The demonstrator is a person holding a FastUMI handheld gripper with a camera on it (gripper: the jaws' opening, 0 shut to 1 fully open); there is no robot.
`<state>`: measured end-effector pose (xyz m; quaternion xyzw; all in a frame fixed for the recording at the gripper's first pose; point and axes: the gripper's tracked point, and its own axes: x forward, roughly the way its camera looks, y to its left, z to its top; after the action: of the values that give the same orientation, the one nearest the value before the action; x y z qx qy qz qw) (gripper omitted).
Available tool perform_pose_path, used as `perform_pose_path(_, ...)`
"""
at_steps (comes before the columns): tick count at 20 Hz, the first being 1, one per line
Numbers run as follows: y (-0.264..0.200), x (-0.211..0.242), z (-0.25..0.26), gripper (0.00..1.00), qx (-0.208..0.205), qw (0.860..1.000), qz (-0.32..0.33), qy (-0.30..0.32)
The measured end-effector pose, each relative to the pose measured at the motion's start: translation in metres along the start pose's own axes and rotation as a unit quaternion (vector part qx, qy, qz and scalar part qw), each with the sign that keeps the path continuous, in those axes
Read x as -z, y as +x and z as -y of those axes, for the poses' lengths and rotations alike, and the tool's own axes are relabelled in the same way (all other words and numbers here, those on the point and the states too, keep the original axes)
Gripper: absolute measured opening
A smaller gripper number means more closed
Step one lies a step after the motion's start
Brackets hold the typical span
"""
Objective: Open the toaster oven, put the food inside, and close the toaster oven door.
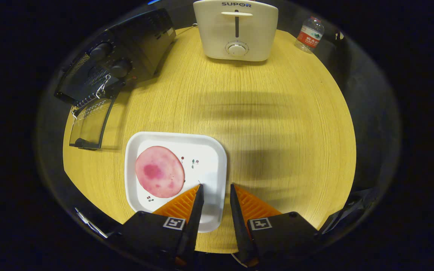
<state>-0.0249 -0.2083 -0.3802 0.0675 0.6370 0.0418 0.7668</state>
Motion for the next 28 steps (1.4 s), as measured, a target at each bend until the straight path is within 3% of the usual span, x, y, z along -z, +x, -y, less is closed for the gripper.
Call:
perform_pose_path(2, 0.005, -0.001, 0.0, 0.34, -0.003, 1.0, -0.004, 0.018)
perform_pose_path(3, 0.002, -0.002, 0.003, 0.33, -0.005, 1.0, -0.003, 0.03)
perform_pose_path(5, 0.002, -0.001, 0.004, 0.17, -0.02, 0.999, -0.004, 0.037)
perform_pose_path(6, 0.006, -0.005, 0.007, 0.17, -0.022, 0.999, 0.005, 0.031)
perform_pose_path(7, -0.001, -0.002, 0.005, 0.06, -0.03, 0.999, 0.0, 0.022)
perform_pose_path(9, 0.001, -0.002, 0.007, 0.02, -0.034, 0.999, 0.009, 0.02)
perform_pose_path(18, -0.001, -0.002, 0.006, 0.02, -0.065, 0.996, 0.006, 0.057)
perform_pose_path(28, -0.02, 0.001, -0.005, 0.02, -0.103, 0.977, 0.036, 0.183)
